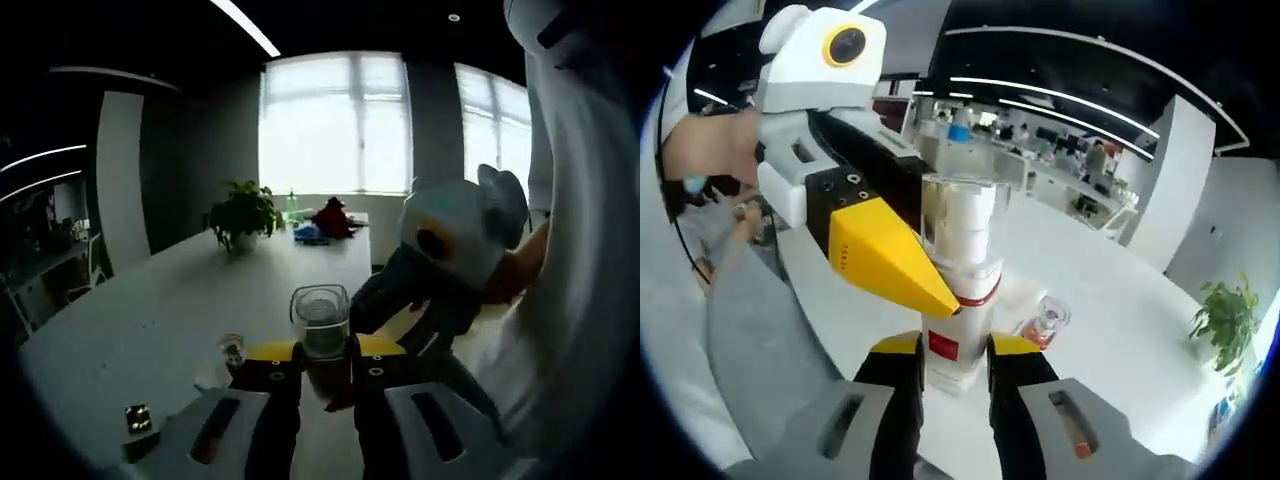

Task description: Arrange the skincare products in the storage area until every visible bottle or jar stands upright without overlapping.

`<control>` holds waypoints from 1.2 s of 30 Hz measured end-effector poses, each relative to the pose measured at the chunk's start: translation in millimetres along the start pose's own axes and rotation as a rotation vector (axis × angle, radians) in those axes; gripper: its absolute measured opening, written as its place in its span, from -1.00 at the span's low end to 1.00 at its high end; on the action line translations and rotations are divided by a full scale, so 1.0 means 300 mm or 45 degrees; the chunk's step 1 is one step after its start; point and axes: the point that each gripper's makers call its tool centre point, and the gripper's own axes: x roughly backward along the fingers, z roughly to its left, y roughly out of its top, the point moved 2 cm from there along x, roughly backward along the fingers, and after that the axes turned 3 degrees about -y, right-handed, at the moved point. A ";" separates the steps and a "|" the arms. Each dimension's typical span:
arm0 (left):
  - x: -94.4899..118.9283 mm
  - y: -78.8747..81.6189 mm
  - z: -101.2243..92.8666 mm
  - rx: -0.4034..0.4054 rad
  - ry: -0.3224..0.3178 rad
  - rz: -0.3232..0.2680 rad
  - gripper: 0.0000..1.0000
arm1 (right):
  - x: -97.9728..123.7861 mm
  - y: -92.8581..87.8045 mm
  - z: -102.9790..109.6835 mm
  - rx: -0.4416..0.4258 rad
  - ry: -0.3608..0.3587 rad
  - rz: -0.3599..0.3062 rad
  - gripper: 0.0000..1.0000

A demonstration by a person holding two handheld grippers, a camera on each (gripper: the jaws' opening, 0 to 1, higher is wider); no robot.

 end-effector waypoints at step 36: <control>-0.184 -0.358 0.141 -0.033 -0.107 0.272 -0.71 | -0.282 -0.324 -0.009 -0.106 0.113 0.303 -0.55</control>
